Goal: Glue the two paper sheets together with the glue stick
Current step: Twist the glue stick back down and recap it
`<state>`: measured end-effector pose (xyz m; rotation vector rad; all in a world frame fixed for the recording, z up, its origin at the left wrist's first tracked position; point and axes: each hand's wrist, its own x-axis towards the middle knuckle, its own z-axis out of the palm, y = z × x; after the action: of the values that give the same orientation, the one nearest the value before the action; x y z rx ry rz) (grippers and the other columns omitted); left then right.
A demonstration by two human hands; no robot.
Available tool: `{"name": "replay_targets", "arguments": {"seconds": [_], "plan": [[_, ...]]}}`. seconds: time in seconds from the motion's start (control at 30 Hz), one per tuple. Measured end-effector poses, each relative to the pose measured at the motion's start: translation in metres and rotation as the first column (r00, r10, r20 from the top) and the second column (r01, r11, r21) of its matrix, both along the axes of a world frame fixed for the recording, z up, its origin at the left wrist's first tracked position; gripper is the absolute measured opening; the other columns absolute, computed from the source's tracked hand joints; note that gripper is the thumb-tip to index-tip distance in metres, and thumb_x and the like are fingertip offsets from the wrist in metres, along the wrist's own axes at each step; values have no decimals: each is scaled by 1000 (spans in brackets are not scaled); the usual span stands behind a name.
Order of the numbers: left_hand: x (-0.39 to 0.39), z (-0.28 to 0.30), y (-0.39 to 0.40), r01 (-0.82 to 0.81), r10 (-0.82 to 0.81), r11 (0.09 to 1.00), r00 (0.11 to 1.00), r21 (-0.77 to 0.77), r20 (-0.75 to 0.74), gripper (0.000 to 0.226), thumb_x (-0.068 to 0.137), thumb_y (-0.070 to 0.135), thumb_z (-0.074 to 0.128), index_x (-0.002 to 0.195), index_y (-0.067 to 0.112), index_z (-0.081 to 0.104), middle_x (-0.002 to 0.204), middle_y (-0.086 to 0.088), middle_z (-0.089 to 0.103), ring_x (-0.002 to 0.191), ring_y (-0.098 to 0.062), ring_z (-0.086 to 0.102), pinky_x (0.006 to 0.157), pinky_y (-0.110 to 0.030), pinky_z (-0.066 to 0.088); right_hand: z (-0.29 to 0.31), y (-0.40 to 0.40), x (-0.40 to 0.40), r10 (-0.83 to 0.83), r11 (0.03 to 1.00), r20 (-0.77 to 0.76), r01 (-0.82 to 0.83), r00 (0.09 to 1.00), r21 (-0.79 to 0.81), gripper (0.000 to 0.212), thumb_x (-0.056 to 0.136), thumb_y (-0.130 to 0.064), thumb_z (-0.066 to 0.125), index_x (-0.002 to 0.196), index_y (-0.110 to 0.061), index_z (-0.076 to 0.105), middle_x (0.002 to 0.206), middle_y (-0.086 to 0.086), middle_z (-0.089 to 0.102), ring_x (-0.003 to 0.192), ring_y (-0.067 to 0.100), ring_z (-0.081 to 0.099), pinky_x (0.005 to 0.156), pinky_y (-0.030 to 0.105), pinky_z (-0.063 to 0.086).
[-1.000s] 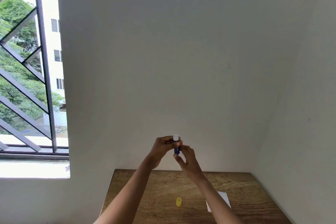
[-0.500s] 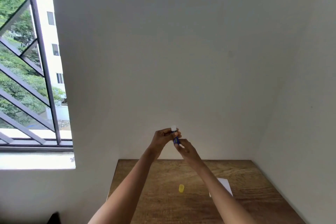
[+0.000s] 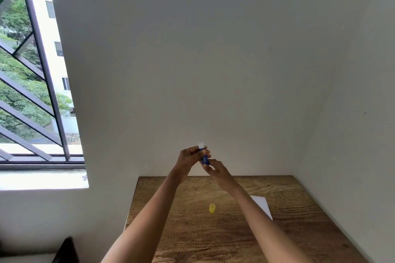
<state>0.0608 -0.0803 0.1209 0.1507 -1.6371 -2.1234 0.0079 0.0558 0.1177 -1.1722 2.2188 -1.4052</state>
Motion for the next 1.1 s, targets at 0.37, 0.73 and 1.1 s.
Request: {"name": "replay_targets", "arguments": {"seconds": [0.37,0.73,1.1], "plan": [[2,5,9,-19,22,995,999,-94,24,17,83,1,66,100,4,70,80,5,76,79,-9,72,70,-14,53,-11,-2,2,-296,955,-105,293,950,-42,25,76,-35,73,74,-24,51,73,-5,48,67,10,46,57,22,33],[1,-11,21,-65,73,990,996,-124,60,17,81,1,69,90,14,74,83,5,76,81,-4,71,70,-13,53,-31,-3,1,-352,934,-167,356,921,-3,14,83,-38,65,78,-29,55,69,-13,44,65,6,45,51,19,26],[2,-96,21,-171,249,943,931,-284,266,28,77,-2,71,105,0,69,95,-3,67,82,-4,61,64,-2,47,-99,27,-17,-125,771,-60,135,990,623,83,80,-41,67,146,-21,20,154,14,14,134,32,37,105,40,40]]}}
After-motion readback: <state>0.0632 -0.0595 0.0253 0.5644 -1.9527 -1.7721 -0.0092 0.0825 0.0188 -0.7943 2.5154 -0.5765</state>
